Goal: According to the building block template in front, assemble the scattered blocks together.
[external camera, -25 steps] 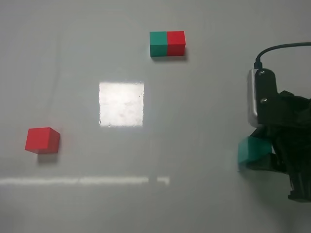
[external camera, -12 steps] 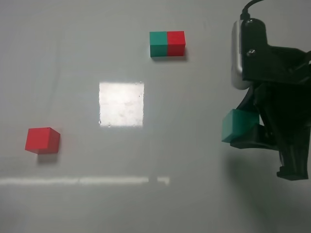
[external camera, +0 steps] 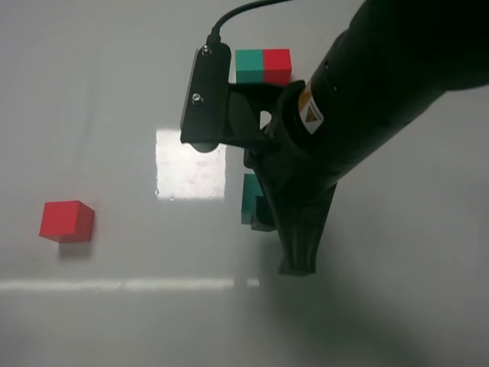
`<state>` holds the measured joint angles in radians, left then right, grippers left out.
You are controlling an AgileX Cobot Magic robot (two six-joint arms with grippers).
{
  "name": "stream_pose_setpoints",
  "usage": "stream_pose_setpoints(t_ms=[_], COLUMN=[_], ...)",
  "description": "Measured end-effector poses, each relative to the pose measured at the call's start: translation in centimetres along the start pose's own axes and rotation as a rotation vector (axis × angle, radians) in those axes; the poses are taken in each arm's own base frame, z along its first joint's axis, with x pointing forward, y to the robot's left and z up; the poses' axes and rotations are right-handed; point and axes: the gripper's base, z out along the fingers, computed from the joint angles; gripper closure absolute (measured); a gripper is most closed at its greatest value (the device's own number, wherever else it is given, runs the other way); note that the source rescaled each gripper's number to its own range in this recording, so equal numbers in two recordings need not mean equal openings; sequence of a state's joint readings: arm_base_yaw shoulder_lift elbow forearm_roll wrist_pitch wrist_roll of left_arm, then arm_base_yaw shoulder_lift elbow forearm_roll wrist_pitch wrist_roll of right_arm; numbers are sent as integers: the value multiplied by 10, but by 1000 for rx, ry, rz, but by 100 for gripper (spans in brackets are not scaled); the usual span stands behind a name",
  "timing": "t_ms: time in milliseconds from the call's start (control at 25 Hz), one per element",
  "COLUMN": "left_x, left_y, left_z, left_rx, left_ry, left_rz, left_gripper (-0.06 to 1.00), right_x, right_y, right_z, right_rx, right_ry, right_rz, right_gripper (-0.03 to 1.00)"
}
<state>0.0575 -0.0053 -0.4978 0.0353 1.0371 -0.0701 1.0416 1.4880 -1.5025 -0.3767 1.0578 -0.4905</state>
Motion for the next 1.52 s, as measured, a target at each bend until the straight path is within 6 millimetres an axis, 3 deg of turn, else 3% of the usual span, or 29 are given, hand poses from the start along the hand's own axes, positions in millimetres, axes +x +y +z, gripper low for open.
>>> stream_pose_setpoints(t_ms=[160, 360, 600, 1520], left_x=[0, 0, 0, 0], left_y=[0, 0, 0, 0], left_z=[0, 0, 0, 0], left_rx=[0, 0, 0, 0], left_ry=[0, 0, 0, 0], left_rz=[-1, 0, -1, -1], left_gripper=[93, 93, 93, 93], right_x=[-22, -37, -43, -59], right_y=[-21, -20, -15, -13], right_z=[-8, 17, 44, 82], right_rx=[22, -28, -42, 14], right_ry=[-27, 7, 43, 17], right_rz=[-21, -68, -108, -176], right_gripper=[94, 94, 94, 94])
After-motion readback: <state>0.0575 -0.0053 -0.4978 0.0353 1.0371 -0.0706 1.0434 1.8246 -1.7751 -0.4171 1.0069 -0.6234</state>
